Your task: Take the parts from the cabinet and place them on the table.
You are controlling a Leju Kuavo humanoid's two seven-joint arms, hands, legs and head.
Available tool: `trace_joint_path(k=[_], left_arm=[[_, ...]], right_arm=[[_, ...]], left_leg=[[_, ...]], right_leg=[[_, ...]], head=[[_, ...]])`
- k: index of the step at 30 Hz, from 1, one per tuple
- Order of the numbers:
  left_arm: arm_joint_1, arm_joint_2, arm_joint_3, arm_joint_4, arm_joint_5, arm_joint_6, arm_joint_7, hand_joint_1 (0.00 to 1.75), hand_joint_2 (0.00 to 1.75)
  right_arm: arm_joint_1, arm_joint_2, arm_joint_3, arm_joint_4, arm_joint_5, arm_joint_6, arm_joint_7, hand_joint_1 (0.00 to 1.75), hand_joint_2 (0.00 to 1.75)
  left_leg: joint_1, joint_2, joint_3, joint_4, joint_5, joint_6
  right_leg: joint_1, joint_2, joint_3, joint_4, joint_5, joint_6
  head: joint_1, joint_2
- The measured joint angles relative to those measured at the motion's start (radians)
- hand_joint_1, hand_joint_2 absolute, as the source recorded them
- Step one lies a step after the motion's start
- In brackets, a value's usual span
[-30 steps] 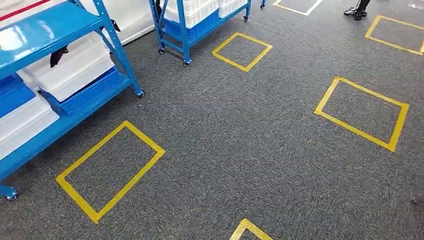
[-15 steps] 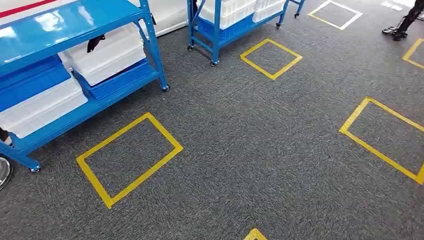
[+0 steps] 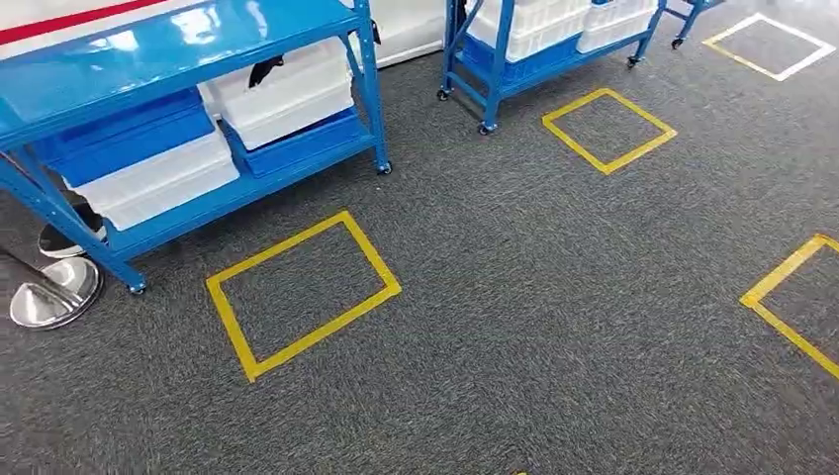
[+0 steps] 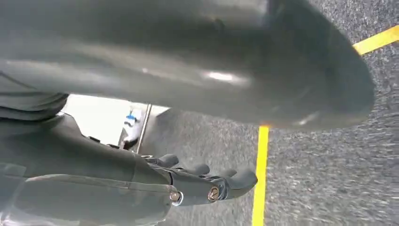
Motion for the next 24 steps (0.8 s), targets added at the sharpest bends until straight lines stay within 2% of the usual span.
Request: trace_joint_path(k=[1,2,3,6,7,8,9,10,11,12,13,14,15,16,17,18,19,20,22,23,24], left_arm=[[0.000,0.000,0.000,0.000,0.000,0.000,0.000,0.00,0.00],[-0.001,0.000,0.000,0.000,0.000,0.000,-0.001,0.00,0.00],[-0.004,0.000,0.000,0.000,0.000,0.000,-0.002,0.00,0.00],[-0.001,0.000,0.000,0.000,0.000,0.000,-0.003,0.00,0.00],[0.000,0.000,0.000,0.000,0.001,0.000,-0.003,0.00,0.00],[0.001,0.000,0.000,0.000,0.002,0.000,-0.004,0.00,0.00],[0.000,0.000,0.000,0.000,0.002,0.000,-0.004,0.00,0.00],[-0.002,0.000,0.000,0.000,0.002,0.000,-0.004,0.00,0.00],[-0.003,0.000,0.000,0.000,0.002,-0.002,-0.005,0.00,0.00],[-0.003,0.000,0.000,0.000,0.002,-0.008,-0.007,0.00,0.00],[-0.002,0.000,0.000,0.000,0.002,-0.011,-0.010,0.00,0.00],[0.000,0.000,0.000,0.000,0.002,-0.019,-0.016,0.00,0.00],[0.000,0.000,0.001,0.000,0.003,-0.026,-0.022,0.00,0.00],[0.000,0.000,0.001,0.000,0.004,-0.036,-0.029,0.00,0.00],[0.000,0.000,0.001,0.000,0.004,-0.039,-0.034,0.00,0.00],[0.000,0.000,0.001,0.000,0.004,-0.042,-0.036,0.00,0.00],[0.000,0.000,0.001,0.000,0.004,-0.044,-0.036,0.00,0.00],[0.000,0.000,0.001,0.000,0.004,-0.045,-0.036,0.00,0.00],[0.001,0.001,0.001,0.000,0.004,-0.046,-0.036,0.00,0.00],[0.002,0.003,0.001,0.000,0.004,-0.047,-0.036,0.00,0.00],[0.002,0.003,0.001,0.000,0.004,-0.048,-0.036,0.00,0.00]], right_arm=[[-0.002,0.000,0.000,0.000,0.000,0.000,0.000,0.00,0.00],[-0.002,0.000,0.000,0.000,0.000,0.000,0.000,0.00,0.00],[-0.001,0.000,0.000,0.000,0.000,0.000,0.000,0.00,0.00],[-0.007,0.000,0.000,0.000,0.000,0.000,0.000,0.00,0.00],[-0.012,0.000,0.000,0.000,0.000,0.000,0.000,0.00,0.00],[-0.011,-0.001,0.000,-0.001,0.000,0.000,0.000,0.00,0.00],[-0.009,-0.002,0.000,-0.001,0.000,0.000,0.001,0.00,0.00],[-0.007,-0.001,0.000,-0.001,0.000,0.001,0.000,0.00,0.00],[-0.006,-0.001,0.000,-0.001,0.000,0.001,0.000,0.00,0.00],[-0.004,-0.001,0.000,-0.001,0.000,0.003,0.000,0.00,0.00],[-0.003,-0.001,0.000,-0.001,0.000,0.003,0.000,0.00,0.00],[-0.003,-0.001,0.000,-0.001,0.000,0.003,0.000,0.00,0.00],[-0.002,-0.002,0.000,-0.001,-0.002,0.003,-0.001,0.00,0.00],[0.000,-0.002,0.000,-0.001,-0.005,0.000,-0.002,0.00,0.00],[0.001,-0.002,-0.002,-0.001,-0.006,-0.003,-0.005,0.00,0.00],[0.002,-0.003,-0.003,-0.001,-0.011,-0.006,-0.009,0.00,0.00],[0.002,-0.003,-0.006,-0.001,-0.014,-0.007,-0.010,0.00,0.00],[0.000,-0.002,-0.008,-0.001,-0.015,-0.007,-0.014,0.00,0.00],[-0.003,-0.002,-0.008,-0.001,-0.016,-0.007,-0.014,0.00,0.00],[-0.006,0.001,-0.008,-0.002,-0.018,-0.007,-0.016,0.00,0.00],[-0.005,0.002,-0.009,-0.002,-0.020,-0.008,-0.017,0.00,0.00]], left_leg=[[0.000,0.009,0.045,-0.084,0.041,0.002],[-0.001,0.042,0.104,-0.189,0.080,0.009],[-0.011,0.074,0.119,-0.224,0.063,0.015],[-0.013,0.043,0.110,-0.224,0.069,0.028],[-0.013,0.032,0.110,-0.230,0.072,0.037],[-0.004,0.026,0.121,-0.240,0.081,0.045],[-0.004,0.017,0.121,-0.241,0.084,0.049],[-0.004,0.009,0.118,-0.241,0.086,0.053],[-0.004,-0.002,0.115,-0.241,0.086,0.053],[-0.006,-0.012,0.113,-0.240,0.087,0.054],[-0.007,-0.025,0.113,-0.239,0.087,0.054],[-0.007,-0.037,0.114,-0.238,0.087,0.054],[-0.007,-0.051,0.115,-0.238,0.086,0.053],[-0.007,-0.061,0.118,-0.237,0.082,0.053],[-0.007,-0.071,0.120,-0.235,0.080,0.050],[-0.007,-0.078,0.119,-0.233,0.078,0.046],[-0.013,-0.084,0.116,-0.229,0.073,0.039],[-0.012,-0.088,0.115,-0.229,0.072,0.034],[-0.010,-0.094,0.117,-0.233,0.066,0.021],[-0.011,-0.087,0.120,-0.226,0.060,0.016],[-0.010,-0.055,0.116,-0.205,0.053,0.012]], right_leg=[[0.000,-0.009,0.004,0.000,-0.002,0.003],[0.000,-0.019,0.010,0.000,-0.005,0.007],[0.007,-0.028,0.014,0.001,-0.009,0.013],[0.007,-0.049,0.019,-0.001,-0.010,0.029],[0.007,-0.058,0.023,-0.004,-0.010,0.037],[0.006,-0.041,0.021,0.004,-0.019,0.046],[0.002,0.008,0.010,0.032,-0.043,0.048],[0.001,0.040,-0.025,0.098,-0.086,0.048],[0.000,0.053,-0.069,0.187,-0.130,0.050],[0.000,0.056,-0.111,0.269,-0.159,0.050],[0.000,0.057,-0.137,0.315,-0.164,0.050],[0.000,0.057,-0.139,0.312,-0.145,0.049],[0.000,0.058,-0.120,0.263,-0.104,0.046],[0.000,0.063,-0.079,0.177,-0.051,0.043],[-0.001,0.076,-0.037,0.085,-0.005,0.040],[-0.003,0.107,-0.007,0.013,0.006,0.035],[0.004,0.105,-0.005,0.009,0.000,0.033],[0.001,0.098,-0.006,0.009,0.000,0.028],[0.007,0.091,-0.002,0.009,-0.006,0.015],[0.001,0.082,0.006,0.002,-0.004,0.006],[0.000,0.077,0.012,-0.001,-0.007,0.000]], head=[[0.000,0.000],[0.000,0.000],[0.000,0.000],[0.000,0.000],[0.000,0.000],[0.000,0.000],[0.002,0.000],[0.002,0.000],[0.001,0.000],[0.001,0.000],[0.001,0.000],[0.001,0.000],[0.001,0.000],[0.001,0.000],[0.002,0.000],[0.002,0.000],[0.001,0.000],[0.001,0.000],[0.001,0.000],[0.001,0.000],[0.001,0.000]])
